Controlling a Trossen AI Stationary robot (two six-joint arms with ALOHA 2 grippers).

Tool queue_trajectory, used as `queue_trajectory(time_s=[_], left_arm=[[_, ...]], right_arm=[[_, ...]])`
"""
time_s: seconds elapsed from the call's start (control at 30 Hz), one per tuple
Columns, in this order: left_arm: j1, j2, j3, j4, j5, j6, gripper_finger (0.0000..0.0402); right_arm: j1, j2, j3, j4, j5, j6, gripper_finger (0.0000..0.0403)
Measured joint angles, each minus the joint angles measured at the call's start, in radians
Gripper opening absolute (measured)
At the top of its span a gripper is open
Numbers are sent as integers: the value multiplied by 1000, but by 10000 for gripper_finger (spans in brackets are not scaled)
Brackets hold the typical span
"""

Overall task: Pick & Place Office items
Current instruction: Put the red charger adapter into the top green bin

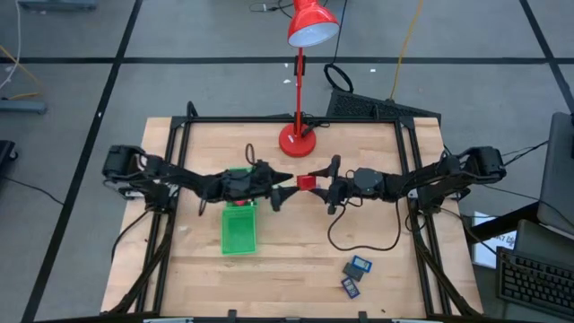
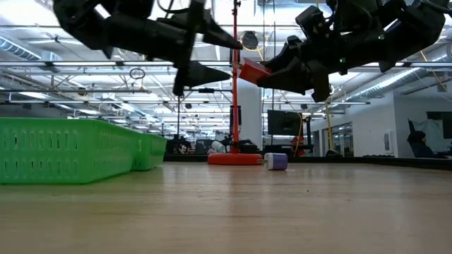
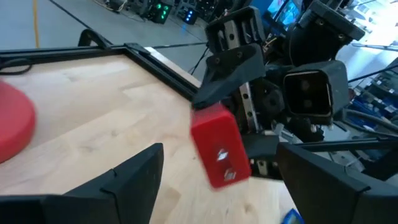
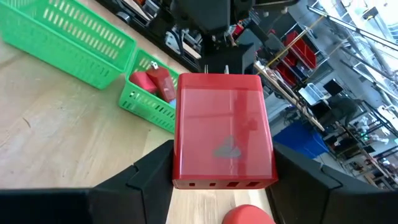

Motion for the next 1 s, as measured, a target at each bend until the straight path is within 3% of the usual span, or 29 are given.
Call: queue_trajectory(time_s=[0.27,0.5,1.0], left_arm=[[3,131,127,0,-1,3,306],[2,164,158,-2,-1,-3,286],[3,164,157,-21,-8,-9,176]], right_arm=[[0,0,0,0,0,3,219],[0,0,0,-1,0,3,218],[0,-1,-1,-12,-1,2,220]])
